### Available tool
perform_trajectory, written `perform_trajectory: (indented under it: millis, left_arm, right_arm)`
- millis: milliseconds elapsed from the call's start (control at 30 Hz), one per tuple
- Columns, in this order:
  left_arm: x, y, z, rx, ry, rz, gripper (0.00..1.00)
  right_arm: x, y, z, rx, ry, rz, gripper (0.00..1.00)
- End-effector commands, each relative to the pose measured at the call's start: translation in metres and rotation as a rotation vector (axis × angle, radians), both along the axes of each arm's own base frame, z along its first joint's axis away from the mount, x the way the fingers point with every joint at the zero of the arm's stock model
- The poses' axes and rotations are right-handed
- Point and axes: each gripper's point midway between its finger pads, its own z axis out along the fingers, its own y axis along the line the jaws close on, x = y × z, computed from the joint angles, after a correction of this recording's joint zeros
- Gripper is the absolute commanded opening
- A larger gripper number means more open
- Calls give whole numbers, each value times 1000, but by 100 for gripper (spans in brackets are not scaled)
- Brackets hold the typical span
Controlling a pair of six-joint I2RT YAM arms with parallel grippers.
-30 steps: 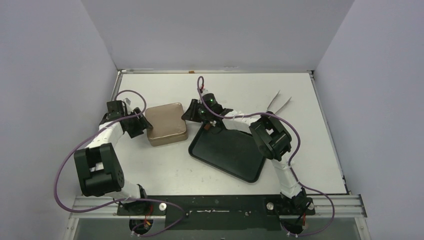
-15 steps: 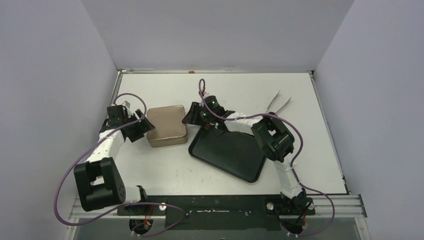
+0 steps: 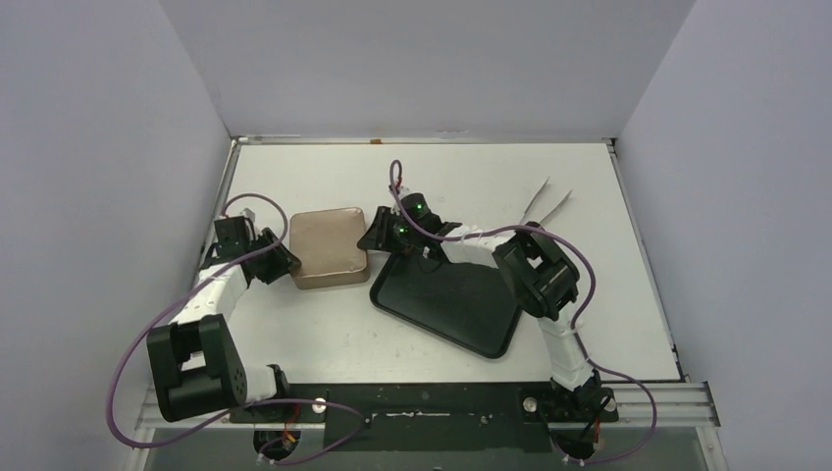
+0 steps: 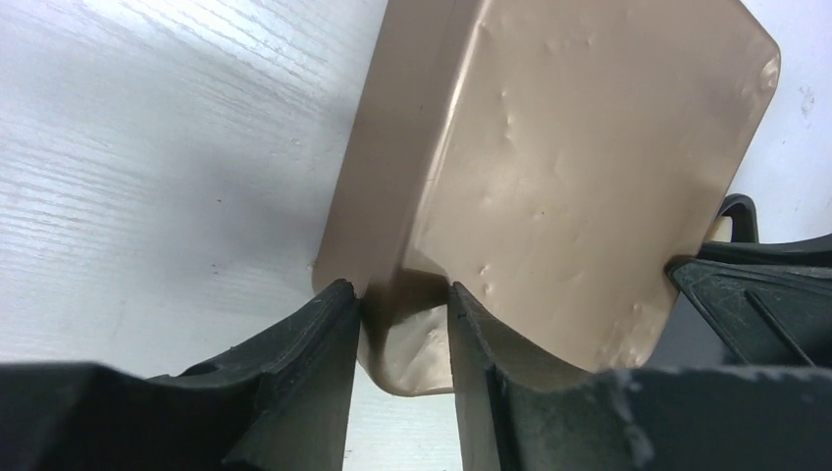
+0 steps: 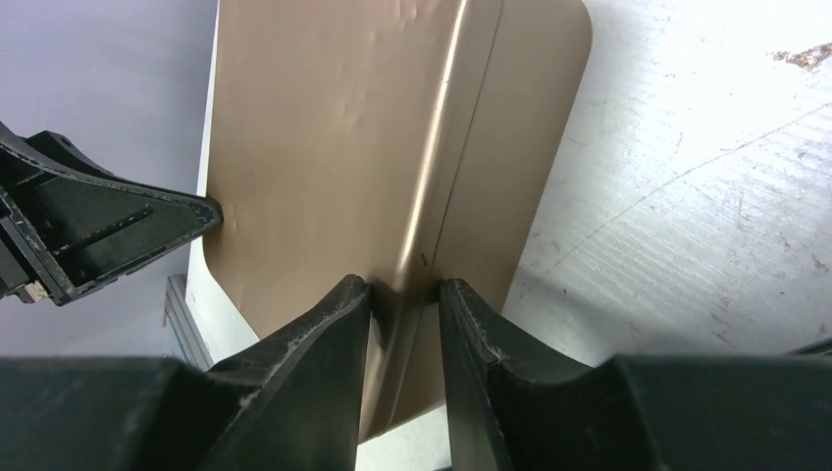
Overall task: Pack the chocolate
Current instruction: Close the box lid on the packing box, then reset both arms
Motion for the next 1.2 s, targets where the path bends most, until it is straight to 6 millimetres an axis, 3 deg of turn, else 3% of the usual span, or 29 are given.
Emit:
perform_trajectory:
  millis: [0,100,267,433,567,700,800,867,967,1033,1167]
  left_arm:
    - [1,-2,0,10,18,-17,39]
    - [12,7,18,53,-13,-4,43]
    - [44,16,64,109,-140,-18,46]
    - [78,12,93,86,-273,-53,36]
    - [101,14,79,67,-305,-56,26]
    - [126,3,62,-14,-338,-103,23]
    - [133,6,25,-33,-260,-83,23]
    - [123,11,-6,-38,-127,-58,22]
    - [121,13,-14,-49,-103,-58,22]
    - [122,13,-12,-42,-110,-54,22]
    - [118,16,-17,-19,-85,-42,22]
  right_arm:
    - [-34,0,-16,-61,58,58,29]
    - [-25,-3,-13,-75,42,38,28]
    - [-12,-11,-10,-83,25,11,27]
    - [7,-19,28,-53,-45,-4,34]
    - [29,-29,63,-30,-110,-37,35]
    - [48,-25,83,-13,-154,-29,27]
    - [59,-10,100,34,-201,1,20]
    - [62,3,103,77,-218,35,14]
    - [68,22,91,110,-199,78,5]
    - [71,30,71,106,-162,94,0]
    - [86,7,-12,-33,-21,-35,0]
